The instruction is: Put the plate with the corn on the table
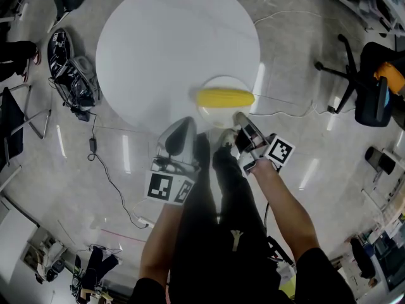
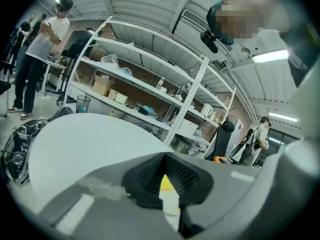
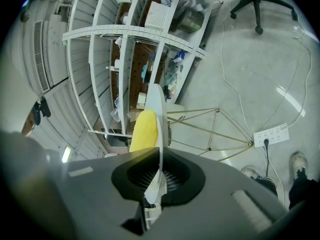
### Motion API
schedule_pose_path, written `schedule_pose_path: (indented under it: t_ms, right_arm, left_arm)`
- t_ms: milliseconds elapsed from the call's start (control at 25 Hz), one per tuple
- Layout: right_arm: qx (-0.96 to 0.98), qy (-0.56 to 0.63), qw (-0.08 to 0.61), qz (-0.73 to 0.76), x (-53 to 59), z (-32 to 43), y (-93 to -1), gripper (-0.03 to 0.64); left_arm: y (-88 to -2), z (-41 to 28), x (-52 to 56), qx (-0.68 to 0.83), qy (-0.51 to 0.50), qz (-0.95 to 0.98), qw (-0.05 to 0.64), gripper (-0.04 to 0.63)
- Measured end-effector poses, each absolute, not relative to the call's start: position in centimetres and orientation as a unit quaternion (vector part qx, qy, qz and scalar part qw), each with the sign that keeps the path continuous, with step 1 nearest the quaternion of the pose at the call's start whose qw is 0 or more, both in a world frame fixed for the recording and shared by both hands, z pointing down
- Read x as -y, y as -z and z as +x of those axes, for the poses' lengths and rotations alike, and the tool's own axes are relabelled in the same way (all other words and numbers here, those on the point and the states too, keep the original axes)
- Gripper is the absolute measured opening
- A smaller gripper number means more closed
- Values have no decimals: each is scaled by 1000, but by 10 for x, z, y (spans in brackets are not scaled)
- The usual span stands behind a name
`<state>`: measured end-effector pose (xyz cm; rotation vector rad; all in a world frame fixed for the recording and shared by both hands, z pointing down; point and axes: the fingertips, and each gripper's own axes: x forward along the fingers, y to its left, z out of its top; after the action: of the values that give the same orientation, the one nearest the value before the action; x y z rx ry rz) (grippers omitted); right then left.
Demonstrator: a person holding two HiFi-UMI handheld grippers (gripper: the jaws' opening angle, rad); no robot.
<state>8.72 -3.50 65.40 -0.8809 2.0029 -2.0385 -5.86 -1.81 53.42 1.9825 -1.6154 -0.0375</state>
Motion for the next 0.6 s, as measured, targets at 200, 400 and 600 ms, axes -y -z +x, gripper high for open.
schedule_pose_path:
  t_ms: [200,400,600]
  right_arm:
    - [-665,677,70,-306,36,88,-654,25]
    - [-666,670,62,-322,40,80,-654,35]
    - [-660,669,47,-338,39,85,-655,37]
  left_arm:
    - [-533,-58,23,599,17,747,288,6]
    - [-533,-64,26,592,20,752,288,6]
    - [-531,-64,32,589,24,754,290,6]
